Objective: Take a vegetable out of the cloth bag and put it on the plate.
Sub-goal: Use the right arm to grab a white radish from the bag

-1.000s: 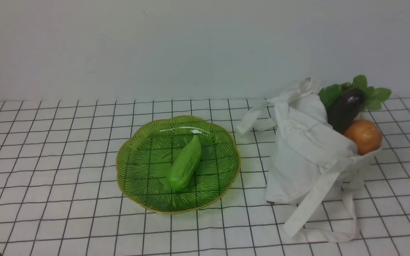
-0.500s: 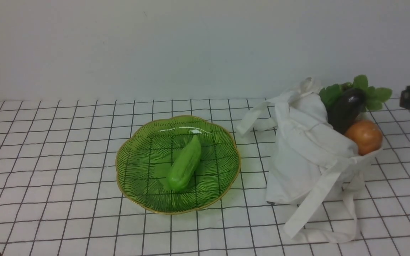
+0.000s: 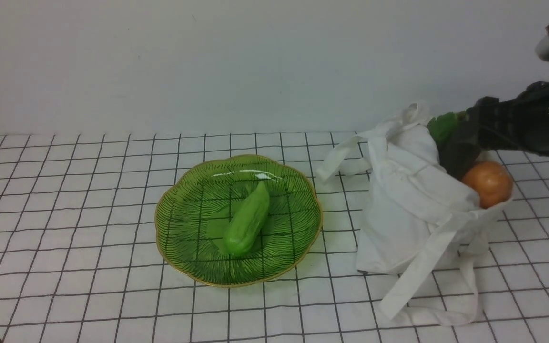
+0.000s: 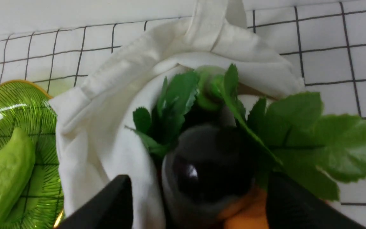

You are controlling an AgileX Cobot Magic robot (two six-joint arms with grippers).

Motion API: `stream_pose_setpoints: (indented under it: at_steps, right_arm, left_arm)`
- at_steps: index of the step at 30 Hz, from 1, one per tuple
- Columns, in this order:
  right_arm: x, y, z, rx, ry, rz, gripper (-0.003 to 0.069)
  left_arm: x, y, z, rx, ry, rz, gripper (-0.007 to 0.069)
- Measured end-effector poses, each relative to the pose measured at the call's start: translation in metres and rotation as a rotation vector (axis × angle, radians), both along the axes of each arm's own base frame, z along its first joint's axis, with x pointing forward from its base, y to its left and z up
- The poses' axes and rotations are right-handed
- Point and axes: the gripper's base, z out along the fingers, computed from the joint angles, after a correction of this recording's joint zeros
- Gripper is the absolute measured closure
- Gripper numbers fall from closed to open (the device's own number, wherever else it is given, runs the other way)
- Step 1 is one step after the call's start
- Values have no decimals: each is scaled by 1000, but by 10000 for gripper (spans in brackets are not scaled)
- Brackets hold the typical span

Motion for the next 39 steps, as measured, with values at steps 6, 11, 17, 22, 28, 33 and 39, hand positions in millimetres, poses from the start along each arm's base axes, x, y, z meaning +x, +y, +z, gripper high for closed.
stream_pose_setpoints:
  at_steps: [6, 11, 17, 22, 28, 33, 39]
  right_arm:
    - [16, -2, -19, -18, -12, -16, 90]
    - [18, -2, -18, -25, -18, -11, 260]
    - [9, 1, 4, -40, -1, 57, 281]
    - [-11, 2, 37, -38, -73, 73, 281]
    - [-42, 0, 83, -42, -219, 71, 281]
    - [-59, 0, 103, -40, -287, 69, 281]
    - [-56, 0, 99, -48, -269, 80, 281]
  left_arm:
    - [0, 0, 0, 0, 0, 0, 632]
    - [0, 0, 0, 0, 0, 0, 632]
    - [0, 0, 0, 0, 0, 0, 632]
    - [0, 0, 0, 0, 0, 0, 632]
    - [0, 0, 0, 0, 0, 0, 632]
    - [0, 0, 0, 0, 0, 0, 632]
    - [0, 0, 0, 0, 0, 0, 632]
